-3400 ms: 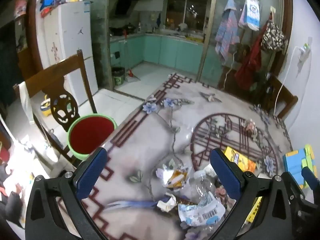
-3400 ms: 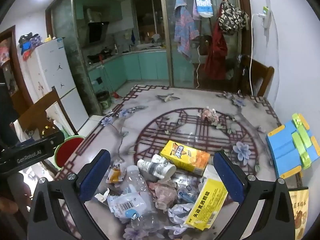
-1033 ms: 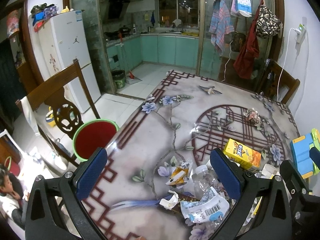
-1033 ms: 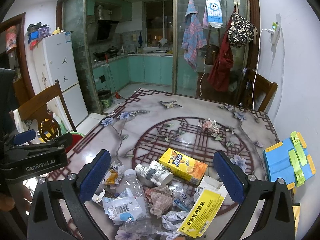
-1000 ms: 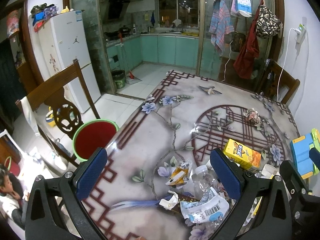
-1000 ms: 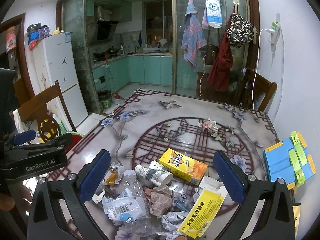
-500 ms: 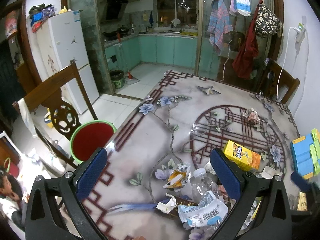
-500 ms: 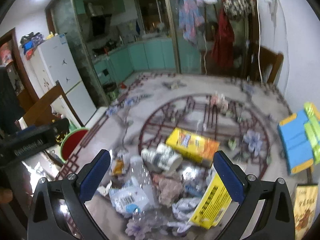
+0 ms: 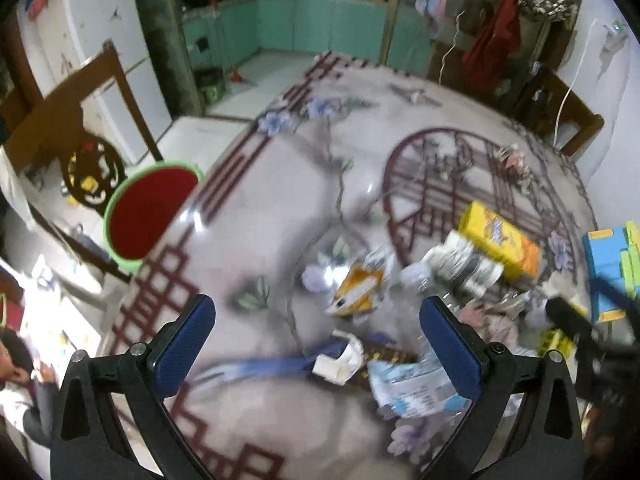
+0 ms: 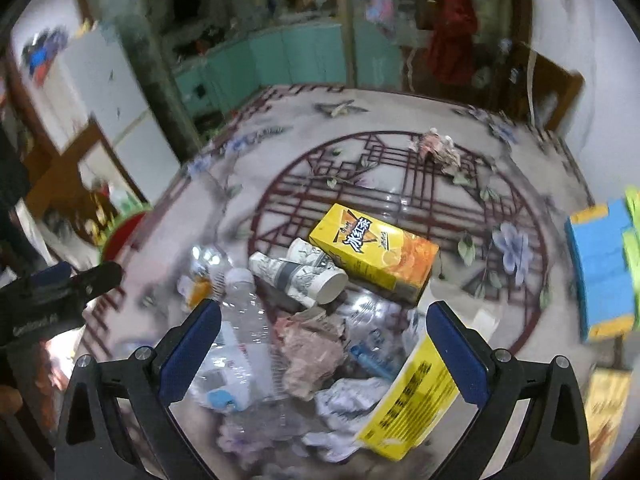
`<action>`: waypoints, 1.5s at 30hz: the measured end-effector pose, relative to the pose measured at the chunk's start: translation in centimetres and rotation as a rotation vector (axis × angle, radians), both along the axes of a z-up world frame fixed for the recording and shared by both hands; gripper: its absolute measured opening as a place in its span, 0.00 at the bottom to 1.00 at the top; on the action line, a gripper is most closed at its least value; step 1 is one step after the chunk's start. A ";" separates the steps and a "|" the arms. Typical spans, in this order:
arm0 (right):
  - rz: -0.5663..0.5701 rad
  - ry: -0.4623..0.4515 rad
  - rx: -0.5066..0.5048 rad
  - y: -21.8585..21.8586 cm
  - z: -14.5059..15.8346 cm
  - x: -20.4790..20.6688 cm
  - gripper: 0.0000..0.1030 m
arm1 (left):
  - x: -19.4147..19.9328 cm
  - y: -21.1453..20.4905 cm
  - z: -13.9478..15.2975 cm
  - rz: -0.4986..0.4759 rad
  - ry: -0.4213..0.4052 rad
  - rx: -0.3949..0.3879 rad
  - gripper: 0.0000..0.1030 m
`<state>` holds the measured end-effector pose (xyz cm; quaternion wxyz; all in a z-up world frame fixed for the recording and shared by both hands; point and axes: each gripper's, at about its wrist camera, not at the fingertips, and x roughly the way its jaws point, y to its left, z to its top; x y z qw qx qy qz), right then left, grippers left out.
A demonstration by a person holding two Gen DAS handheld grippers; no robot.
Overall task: Collect trash
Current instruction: 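Grasp the stacked white paper cups with the right gripper while the left gripper grasps the yellow snack wrapper, then carry both items to the red bucket and open both grippers to drop them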
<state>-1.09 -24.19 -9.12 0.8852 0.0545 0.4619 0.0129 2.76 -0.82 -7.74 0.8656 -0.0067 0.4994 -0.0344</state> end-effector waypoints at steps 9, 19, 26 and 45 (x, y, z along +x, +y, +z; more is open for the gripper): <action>0.298 0.173 -0.168 3.7 -3.6 7.2 0.80 | 0.8 3.0 -3.1 0.011 0.073 -0.151 0.99; 0.468 0.390 -0.280 6.8 -10.7 11.2 0.40 | 3.9 1.2 -7.7 -0.208 0.268 -0.160 0.63; 0.404 0.349 -0.135 5.5 -10.2 12.0 0.31 | 6.6 -0.7 -8.2 -0.281 0.259 -0.174 0.63; 0.305 -0.008 0.075 4.4 1.0 7.2 0.31 | 2.6 3.5 -2.1 -0.129 0.082 -0.209 0.27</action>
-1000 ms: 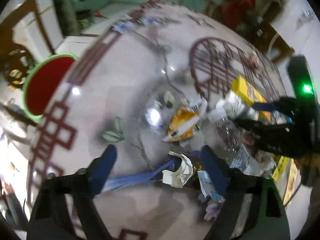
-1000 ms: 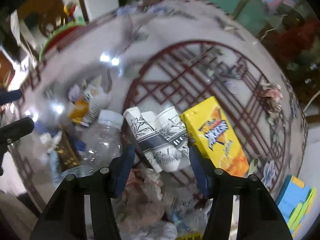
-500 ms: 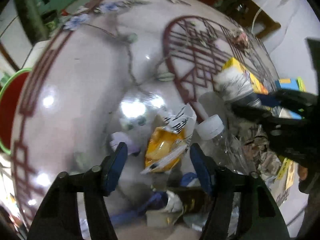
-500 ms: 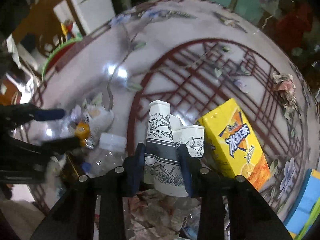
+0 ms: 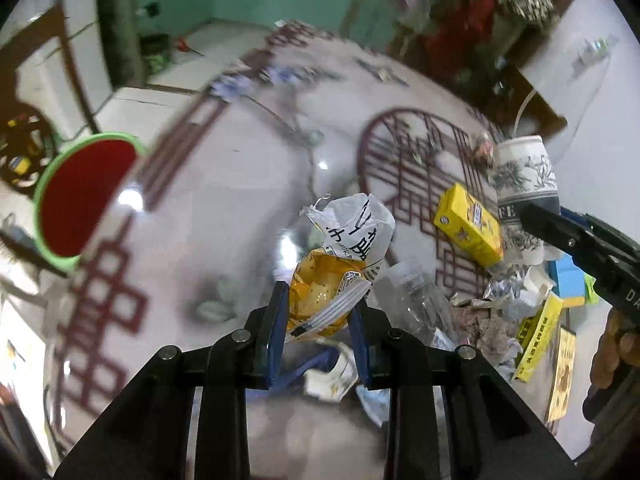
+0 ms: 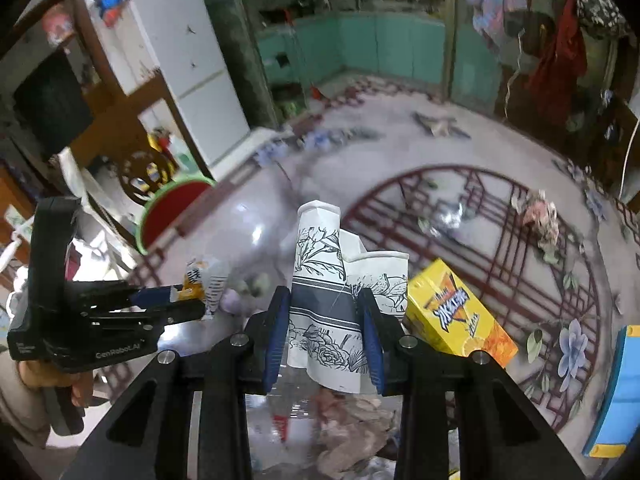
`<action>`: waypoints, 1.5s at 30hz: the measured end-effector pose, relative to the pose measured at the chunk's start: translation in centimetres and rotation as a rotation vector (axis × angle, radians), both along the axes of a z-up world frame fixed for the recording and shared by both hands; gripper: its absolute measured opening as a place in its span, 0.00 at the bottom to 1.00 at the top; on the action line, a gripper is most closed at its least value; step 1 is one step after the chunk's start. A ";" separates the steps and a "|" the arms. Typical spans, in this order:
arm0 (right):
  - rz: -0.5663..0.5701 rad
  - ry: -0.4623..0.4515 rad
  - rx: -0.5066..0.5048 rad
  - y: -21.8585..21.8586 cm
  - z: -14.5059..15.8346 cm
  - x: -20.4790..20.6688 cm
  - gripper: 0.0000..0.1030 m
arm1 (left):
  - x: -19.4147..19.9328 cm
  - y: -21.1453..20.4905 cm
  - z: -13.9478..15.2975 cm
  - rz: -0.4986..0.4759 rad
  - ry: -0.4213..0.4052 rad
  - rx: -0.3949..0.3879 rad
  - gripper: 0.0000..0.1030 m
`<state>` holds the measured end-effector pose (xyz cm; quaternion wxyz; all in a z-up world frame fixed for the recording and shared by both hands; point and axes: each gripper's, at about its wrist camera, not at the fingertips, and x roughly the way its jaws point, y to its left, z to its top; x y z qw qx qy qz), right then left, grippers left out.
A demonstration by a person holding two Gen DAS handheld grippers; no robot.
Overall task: Collect trash
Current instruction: 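Carry both items to the red bucket and open both grippers to drop them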
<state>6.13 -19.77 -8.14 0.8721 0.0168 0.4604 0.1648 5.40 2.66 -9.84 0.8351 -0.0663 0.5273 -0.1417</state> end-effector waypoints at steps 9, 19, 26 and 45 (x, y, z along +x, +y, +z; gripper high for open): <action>0.066 -0.051 0.049 3.0 2.3 -2.3 0.31 | -2.2 5.2 1.7 0.121 -0.049 0.031 0.27; 0.066 -0.064 0.055 9.4 3.1 -1.4 0.31 | 0.6 11.9 2.3 0.123 -0.088 0.030 0.27; 0.061 -0.051 0.007 15.6 2.9 1.1 0.31 | 3.3 18.8 1.0 0.161 -0.073 0.003 0.27; 0.072 0.040 0.157 30.2 -0.7 8.6 0.31 | 10.6 28.6 -4.4 0.200 0.027 0.038 0.27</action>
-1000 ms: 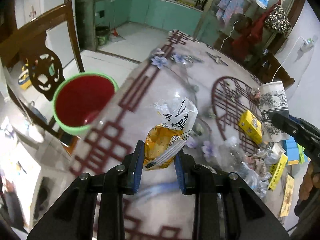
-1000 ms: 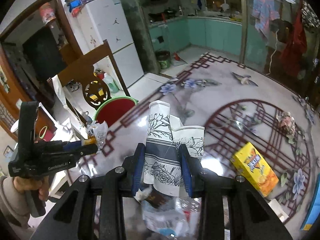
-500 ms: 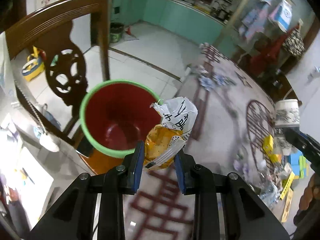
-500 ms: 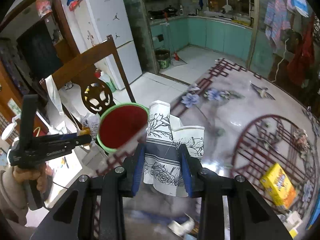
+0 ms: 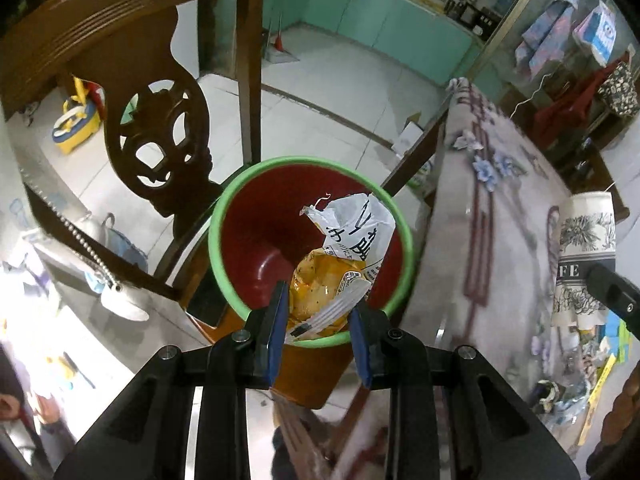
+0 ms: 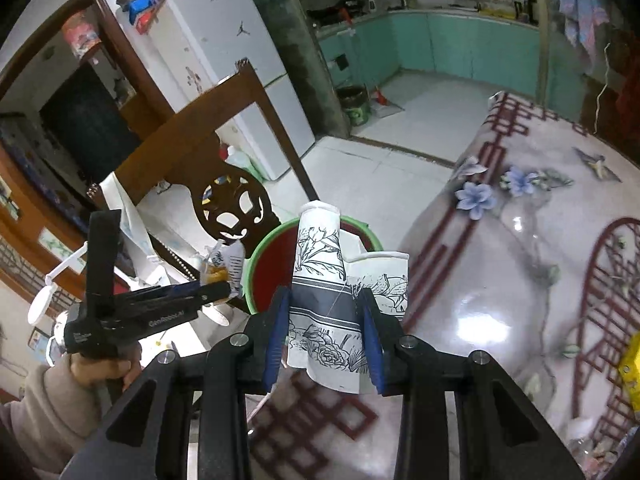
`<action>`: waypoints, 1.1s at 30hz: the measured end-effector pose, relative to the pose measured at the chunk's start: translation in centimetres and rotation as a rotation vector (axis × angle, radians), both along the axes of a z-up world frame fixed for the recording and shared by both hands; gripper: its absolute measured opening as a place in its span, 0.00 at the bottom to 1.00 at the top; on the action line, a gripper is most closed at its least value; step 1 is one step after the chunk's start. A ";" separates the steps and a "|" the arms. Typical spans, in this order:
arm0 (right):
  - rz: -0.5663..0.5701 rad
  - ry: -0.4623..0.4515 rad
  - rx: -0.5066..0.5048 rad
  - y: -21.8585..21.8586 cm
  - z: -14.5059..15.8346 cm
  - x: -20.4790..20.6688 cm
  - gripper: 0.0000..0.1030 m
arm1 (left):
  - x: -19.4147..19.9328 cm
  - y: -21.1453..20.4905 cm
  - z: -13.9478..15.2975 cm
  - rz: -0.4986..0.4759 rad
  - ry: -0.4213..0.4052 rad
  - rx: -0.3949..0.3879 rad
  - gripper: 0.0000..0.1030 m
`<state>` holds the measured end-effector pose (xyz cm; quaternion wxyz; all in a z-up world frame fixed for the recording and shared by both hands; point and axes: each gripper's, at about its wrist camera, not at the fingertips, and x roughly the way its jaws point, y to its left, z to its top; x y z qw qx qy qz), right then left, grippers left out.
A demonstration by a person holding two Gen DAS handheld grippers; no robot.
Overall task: Collect trash
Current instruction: 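Carry both items to the red bucket and open both grippers to drop them, then grasp the brown cigarette pack with the left gripper while the right gripper grasps a clear plastic bag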
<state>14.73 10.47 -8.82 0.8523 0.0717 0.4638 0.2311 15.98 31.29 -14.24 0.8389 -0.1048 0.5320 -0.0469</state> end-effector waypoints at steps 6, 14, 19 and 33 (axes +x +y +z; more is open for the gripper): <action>0.006 0.053 -0.020 2.1 -2.6 3.5 0.31 | 1.6 0.8 -1.5 0.001 0.037 0.009 0.27; 0.051 0.053 -0.042 4.4 -3.9 6.4 0.31 | 2.9 1.7 -2.8 0.039 0.067 0.010 0.27; 0.068 0.015 -0.048 5.5 -4.0 7.1 0.32 | 3.4 2.0 -3.3 0.064 0.068 -0.003 0.55; -0.066 -0.051 -0.030 0.6 -1.6 3.0 0.55 | 1.1 -2.2 0.4 -0.028 -0.050 0.037 0.74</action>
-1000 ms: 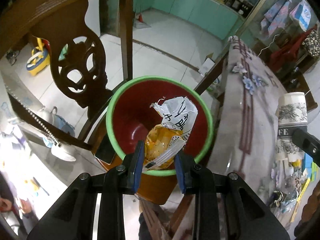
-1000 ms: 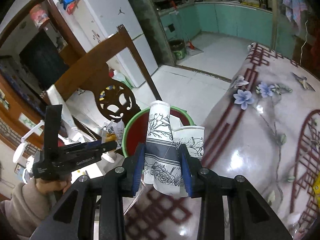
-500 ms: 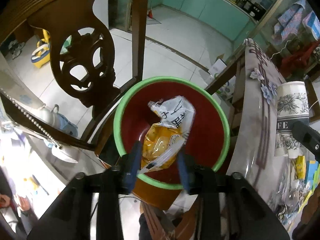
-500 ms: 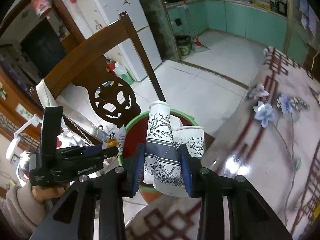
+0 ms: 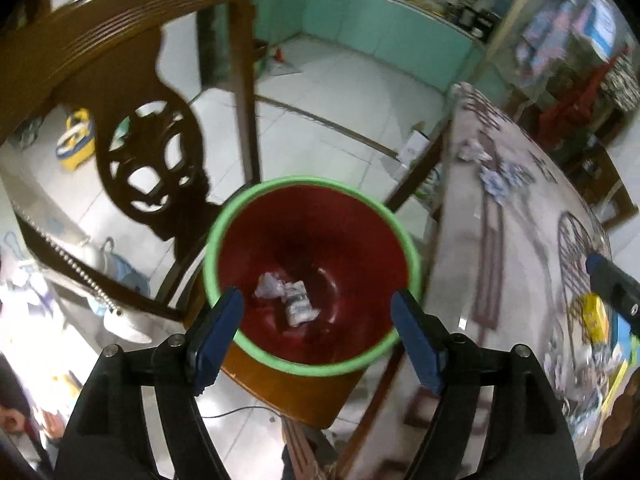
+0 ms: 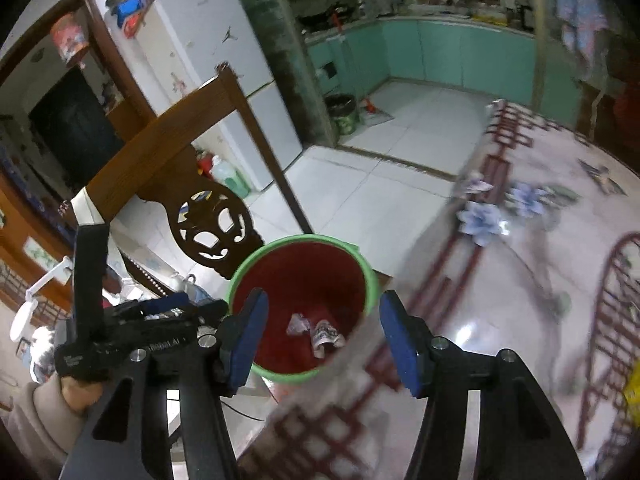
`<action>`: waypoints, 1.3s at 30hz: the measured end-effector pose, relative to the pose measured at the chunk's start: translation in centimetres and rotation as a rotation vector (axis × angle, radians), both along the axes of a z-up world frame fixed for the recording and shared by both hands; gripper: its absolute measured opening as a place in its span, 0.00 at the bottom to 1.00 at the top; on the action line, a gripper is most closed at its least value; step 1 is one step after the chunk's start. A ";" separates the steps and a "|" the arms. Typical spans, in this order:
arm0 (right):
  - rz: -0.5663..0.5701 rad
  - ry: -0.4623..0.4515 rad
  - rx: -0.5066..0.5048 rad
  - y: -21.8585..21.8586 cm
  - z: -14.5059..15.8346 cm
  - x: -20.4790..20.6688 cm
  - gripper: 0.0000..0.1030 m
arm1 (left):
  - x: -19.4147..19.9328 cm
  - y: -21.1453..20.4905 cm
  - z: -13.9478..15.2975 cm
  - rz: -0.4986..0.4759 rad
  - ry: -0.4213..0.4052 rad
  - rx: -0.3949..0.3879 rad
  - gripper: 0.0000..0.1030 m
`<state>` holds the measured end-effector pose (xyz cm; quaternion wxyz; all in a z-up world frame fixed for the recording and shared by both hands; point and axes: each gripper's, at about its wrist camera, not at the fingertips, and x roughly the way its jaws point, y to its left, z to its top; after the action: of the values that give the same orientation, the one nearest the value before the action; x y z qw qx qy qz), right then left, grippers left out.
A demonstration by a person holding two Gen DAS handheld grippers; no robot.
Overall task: Collect trash
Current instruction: 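Grasp the brown cigarette pack with the left gripper while the right gripper grasps a clear plastic bag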
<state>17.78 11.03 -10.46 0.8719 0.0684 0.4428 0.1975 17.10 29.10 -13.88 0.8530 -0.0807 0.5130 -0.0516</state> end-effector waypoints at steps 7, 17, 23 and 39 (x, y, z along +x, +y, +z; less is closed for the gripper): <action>-0.125 0.028 -0.058 -7.1 0.0 -6.3 0.55 | -2.0 -6.9 1.5 -0.182 -0.034 0.011 0.74; -0.346 0.049 -0.077 -21.3 0.7 -14.5 0.55 | -8.1 -19.1 3.4 -0.395 -0.044 -0.045 0.74; -0.433 0.083 -0.080 -29.8 0.4 -18.7 0.55 | -13.4 -26.7 2.9 -0.539 -0.032 -0.065 0.78; 0.014 0.106 -0.131 -24.9 -4.1 -22.7 0.55 | -14.8 -25.3 0.6 -0.138 0.065 -0.056 0.78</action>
<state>-4.93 -13.92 -14.60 0.8484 0.0182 0.5008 0.1704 2.27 3.83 -13.30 0.8276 -0.0706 0.5433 -0.1220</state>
